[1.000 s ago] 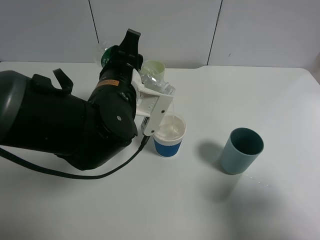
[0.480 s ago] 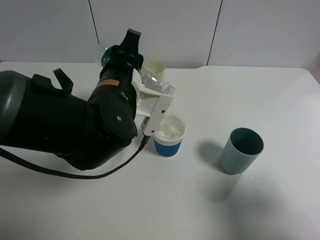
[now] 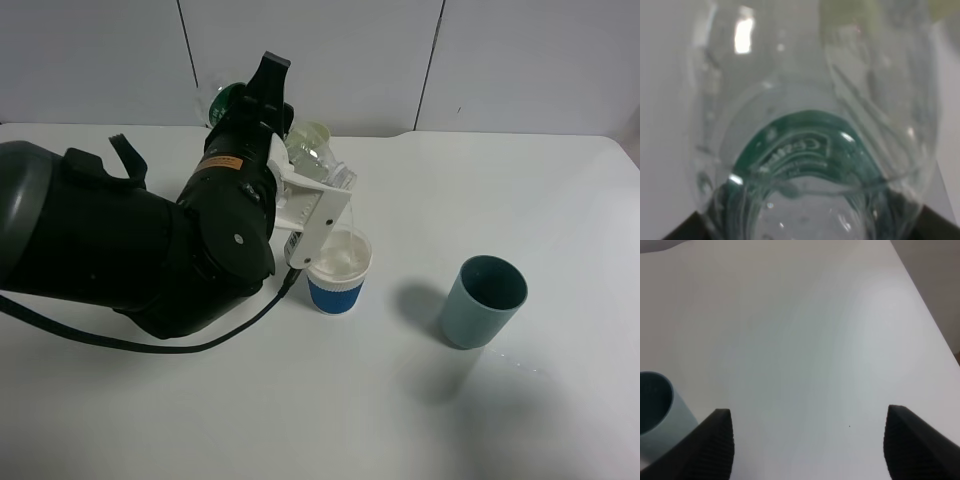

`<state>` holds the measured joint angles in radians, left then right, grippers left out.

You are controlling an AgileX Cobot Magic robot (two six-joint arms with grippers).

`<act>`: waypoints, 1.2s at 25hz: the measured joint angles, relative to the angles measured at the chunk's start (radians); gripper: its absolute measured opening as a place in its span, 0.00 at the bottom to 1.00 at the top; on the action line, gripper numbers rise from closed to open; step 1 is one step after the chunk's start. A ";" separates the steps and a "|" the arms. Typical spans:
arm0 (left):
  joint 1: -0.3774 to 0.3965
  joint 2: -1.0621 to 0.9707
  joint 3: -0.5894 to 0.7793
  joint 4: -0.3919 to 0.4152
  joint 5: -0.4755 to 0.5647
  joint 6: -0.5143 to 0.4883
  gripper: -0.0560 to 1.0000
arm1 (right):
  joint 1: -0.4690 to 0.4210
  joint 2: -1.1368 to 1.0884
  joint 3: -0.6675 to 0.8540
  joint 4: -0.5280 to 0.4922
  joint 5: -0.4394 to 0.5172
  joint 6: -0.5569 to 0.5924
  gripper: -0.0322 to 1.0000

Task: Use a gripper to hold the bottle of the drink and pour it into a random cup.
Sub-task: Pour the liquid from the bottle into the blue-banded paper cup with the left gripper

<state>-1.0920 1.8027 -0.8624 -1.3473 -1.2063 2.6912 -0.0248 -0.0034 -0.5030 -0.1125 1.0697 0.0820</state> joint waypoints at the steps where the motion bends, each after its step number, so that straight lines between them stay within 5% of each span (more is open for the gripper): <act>1: 0.000 0.000 0.000 0.000 0.000 0.000 0.53 | 0.000 0.000 0.000 0.000 0.000 0.000 0.65; 30: 0.000 0.000 0.000 0.110 0.000 0.000 0.54 | 0.000 0.000 0.000 0.000 0.000 0.000 0.65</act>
<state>-1.0920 1.8027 -0.8624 -1.2368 -1.2063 2.6912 -0.0248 -0.0034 -0.5030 -0.1125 1.0697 0.0820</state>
